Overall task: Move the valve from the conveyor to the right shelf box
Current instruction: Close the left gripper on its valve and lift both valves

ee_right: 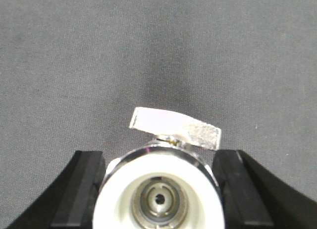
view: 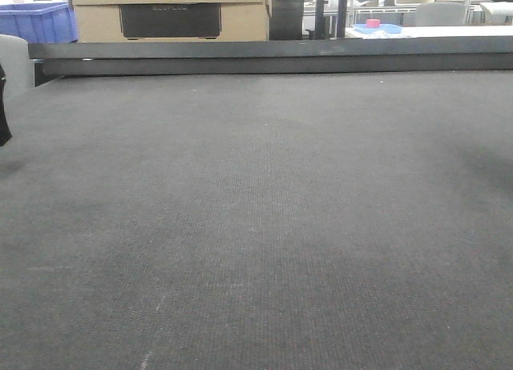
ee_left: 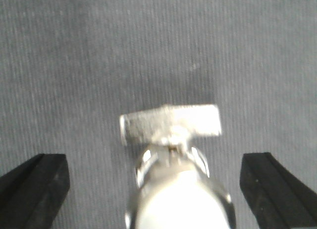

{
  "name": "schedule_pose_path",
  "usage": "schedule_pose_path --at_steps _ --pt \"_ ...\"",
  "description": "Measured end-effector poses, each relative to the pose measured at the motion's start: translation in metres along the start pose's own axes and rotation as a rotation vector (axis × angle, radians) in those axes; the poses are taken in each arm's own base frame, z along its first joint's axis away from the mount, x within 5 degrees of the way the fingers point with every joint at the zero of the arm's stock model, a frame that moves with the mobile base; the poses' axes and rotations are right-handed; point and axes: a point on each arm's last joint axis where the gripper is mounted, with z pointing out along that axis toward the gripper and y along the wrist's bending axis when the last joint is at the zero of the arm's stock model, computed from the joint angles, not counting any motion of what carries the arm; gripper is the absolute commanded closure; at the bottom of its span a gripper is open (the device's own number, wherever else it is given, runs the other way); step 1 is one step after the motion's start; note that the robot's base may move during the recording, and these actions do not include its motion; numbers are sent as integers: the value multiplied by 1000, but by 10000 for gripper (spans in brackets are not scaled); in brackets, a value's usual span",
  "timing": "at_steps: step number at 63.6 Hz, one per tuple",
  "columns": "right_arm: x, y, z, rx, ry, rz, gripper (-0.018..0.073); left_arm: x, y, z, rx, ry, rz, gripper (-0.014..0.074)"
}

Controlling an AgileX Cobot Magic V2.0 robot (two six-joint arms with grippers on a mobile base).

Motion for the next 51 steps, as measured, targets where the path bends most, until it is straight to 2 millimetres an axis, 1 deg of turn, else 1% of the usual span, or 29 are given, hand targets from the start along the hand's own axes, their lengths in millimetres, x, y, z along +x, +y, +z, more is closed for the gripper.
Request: schedule_pose_path --at_steps 7,12,16,18,19,20,21,23,24,25,27,40,46,51 --pt "0 0 0 0 0 0 714 -1 0 2 -1 -5 0 10" --pt "0 0 0 0 -2 0 714 -1 1 5 0 3 -1 80" --pt "0 0 0 0 -2 0 714 1 0 9 5 24 -1 204" --pt "0 0 0 0 -2 0 714 1 0 10 7 31 -1 295" --pt "0 0 0 0 -2 0 714 1 0 10 8 35 -2 314" --pt "0 0 0 0 -2 0 714 2 0 11 9 39 -2 355" --pt "0 0 0 0 -2 0 714 2 0 11 10 44 -2 418" --pt "0 0 0 0 -2 0 714 2 0 11 16 48 -5 506" --pt "0 0 0 0 -2 0 714 2 0 11 17 49 -5 577" --pt "0 0 0 0 -2 0 714 3 0 11 17 52 0 600" --pt "0 0 0 0 -2 0 714 3 0 11 17 52 -2 697" --pt "0 0 0 0 -2 0 714 5 -1 9 19 71 0 707" --pt "0 0 0 0 -2 0 714 7 -2 -3 20 72 2 707" --pt "0 0 0 0 -2 0 714 8 -5 -20 16 44 8 707"
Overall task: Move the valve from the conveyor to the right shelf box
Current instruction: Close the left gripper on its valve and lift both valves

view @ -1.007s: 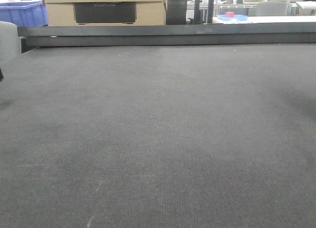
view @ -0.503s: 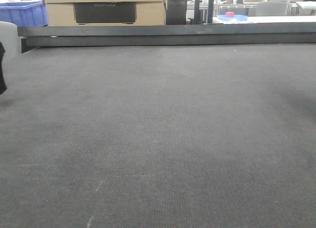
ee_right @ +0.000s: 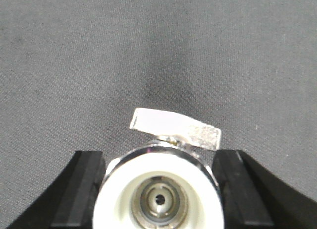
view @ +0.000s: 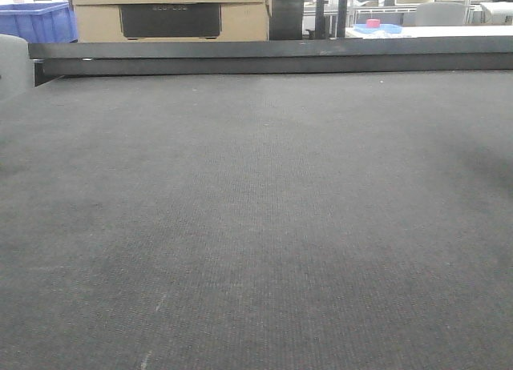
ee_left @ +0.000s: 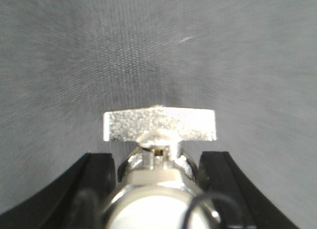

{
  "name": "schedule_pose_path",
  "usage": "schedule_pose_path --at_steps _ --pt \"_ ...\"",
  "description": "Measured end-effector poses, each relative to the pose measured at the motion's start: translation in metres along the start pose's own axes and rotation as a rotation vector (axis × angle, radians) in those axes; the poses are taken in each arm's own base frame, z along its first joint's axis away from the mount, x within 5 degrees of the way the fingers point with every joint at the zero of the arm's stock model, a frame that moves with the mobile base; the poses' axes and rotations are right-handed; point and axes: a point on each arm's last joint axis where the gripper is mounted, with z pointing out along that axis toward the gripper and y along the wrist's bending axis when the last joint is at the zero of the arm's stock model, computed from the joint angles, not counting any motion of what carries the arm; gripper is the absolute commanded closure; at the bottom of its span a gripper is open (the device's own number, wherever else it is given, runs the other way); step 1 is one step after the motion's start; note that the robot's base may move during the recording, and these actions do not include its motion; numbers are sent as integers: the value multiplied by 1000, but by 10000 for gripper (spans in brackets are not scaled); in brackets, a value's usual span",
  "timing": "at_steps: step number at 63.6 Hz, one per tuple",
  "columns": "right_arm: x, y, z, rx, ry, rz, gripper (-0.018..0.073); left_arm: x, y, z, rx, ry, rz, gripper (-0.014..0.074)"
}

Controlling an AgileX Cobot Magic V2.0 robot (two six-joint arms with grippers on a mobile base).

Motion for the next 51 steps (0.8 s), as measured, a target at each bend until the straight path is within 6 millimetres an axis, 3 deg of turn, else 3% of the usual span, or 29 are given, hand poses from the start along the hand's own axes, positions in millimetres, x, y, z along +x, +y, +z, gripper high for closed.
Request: schedule_pose_path --at_steps 12,25,38,51 --pt "1 1 -8 1 -24 -1 714 12 -22 -70 -9 -137 34 707" --pt "5 2 -35 3 -103 -6 714 40 -49 -136 6 -252 56 707" --pt "10 4 -62 7 -193 -11 714 68 -57 -183 -3 -365 50 707" --pt "12 6 -86 11 -304 -15 714 89 -61 -212 -16 -446 56 707"
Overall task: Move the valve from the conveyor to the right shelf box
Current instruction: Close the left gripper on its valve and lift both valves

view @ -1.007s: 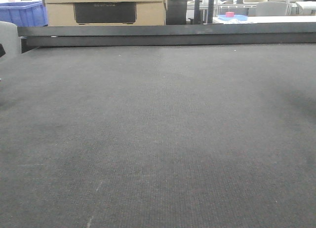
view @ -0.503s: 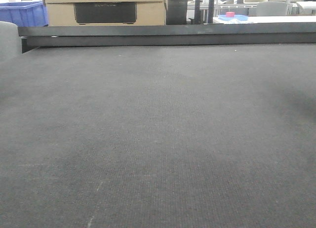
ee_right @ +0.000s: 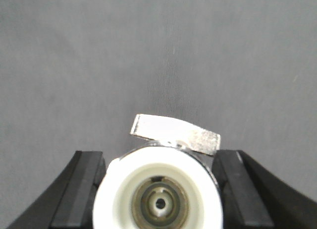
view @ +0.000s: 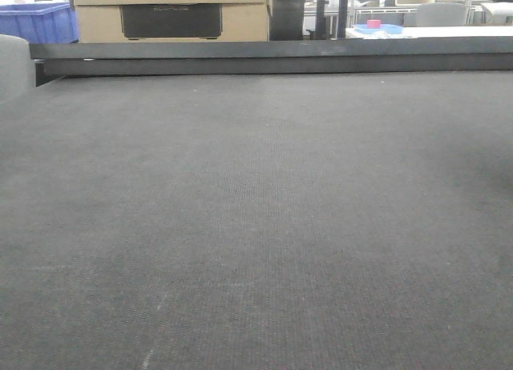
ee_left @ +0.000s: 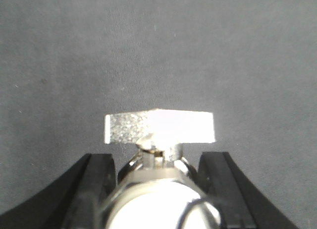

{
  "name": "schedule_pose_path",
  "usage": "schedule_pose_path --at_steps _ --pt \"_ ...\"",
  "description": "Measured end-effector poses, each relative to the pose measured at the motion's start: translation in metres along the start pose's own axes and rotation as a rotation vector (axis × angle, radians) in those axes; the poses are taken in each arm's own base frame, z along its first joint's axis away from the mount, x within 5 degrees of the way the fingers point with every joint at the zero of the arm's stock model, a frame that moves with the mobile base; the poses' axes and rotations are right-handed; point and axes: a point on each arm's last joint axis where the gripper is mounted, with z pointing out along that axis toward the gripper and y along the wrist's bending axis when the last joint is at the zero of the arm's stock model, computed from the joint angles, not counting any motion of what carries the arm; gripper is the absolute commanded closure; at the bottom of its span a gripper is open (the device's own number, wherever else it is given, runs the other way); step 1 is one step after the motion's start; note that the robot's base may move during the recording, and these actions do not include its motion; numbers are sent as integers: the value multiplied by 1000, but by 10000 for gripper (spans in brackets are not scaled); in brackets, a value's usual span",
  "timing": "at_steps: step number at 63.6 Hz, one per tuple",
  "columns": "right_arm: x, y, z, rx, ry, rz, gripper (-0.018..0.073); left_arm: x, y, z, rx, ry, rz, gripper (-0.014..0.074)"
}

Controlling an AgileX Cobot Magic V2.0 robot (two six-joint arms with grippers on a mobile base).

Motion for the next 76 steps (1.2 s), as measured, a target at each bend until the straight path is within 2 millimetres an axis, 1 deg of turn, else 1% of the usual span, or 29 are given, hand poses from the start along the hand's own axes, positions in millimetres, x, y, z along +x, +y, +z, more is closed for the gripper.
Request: schedule_pose_path --at_steps 10,16,21,34,61,76 --pt "-13 1 -16 0 -61 -3 714 3 -1 -12 -4 -27 3 707" --pt "-20 1 -23 -2 -96 -2 714 3 -2 -12 -4 -28 1 707" --pt "-22 2 -27 -4 -110 -2 714 3 -2 -12 -4 -28 1 707" --pt "-22 2 -27 -6 -102 -1 714 3 -2 -12 -5 -32 1 707" --pt "-24 2 -28 -4 -121 -1 714 -10 1 -14 -33 -176 2 707" --pt "-24 2 -28 -4 -127 -1 714 -13 1 -14 -38 -207 2 707"
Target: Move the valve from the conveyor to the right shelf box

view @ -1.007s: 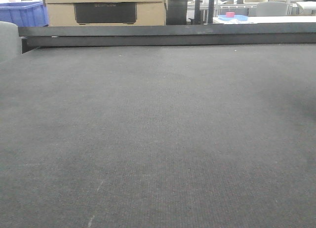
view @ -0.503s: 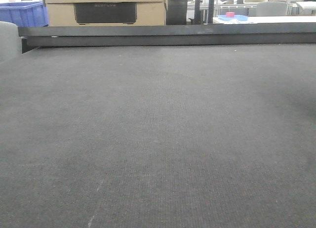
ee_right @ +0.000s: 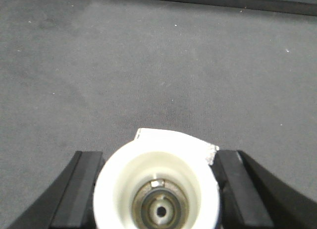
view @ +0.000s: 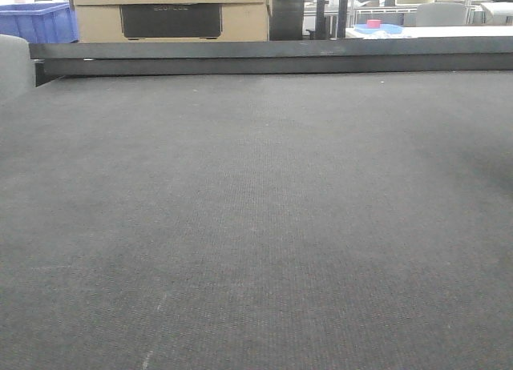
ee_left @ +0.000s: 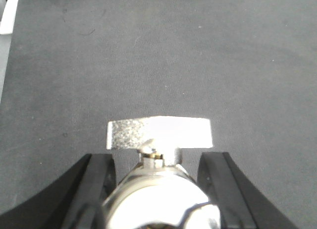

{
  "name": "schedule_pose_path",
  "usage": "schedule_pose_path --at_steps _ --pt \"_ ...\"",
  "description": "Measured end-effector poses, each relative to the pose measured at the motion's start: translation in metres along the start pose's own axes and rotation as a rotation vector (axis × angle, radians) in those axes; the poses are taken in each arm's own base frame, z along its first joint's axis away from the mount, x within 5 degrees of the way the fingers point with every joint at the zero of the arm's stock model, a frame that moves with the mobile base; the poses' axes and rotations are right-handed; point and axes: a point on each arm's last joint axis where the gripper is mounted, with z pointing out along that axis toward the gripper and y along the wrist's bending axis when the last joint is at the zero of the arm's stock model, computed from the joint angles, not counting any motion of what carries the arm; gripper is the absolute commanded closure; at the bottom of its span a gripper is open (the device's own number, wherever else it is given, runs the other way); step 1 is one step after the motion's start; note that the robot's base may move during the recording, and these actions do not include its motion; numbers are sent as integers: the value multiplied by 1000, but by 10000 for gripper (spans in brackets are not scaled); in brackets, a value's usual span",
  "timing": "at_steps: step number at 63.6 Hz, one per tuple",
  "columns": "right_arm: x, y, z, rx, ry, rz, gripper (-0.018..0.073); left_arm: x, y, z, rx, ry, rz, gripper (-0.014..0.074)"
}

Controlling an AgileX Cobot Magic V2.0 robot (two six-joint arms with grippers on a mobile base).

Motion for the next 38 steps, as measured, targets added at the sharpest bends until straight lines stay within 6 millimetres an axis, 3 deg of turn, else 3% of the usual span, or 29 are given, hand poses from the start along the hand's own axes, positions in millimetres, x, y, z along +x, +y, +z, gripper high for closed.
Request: schedule_pose_path --at_steps 22,38 --pt "-20 -2 -2 18 -221 0 714 -17 3 -2 -34 -185 0 707" --pt "-21 -2 -2 19 -234 0 714 -18 3 -2 -37 -199 0 707"
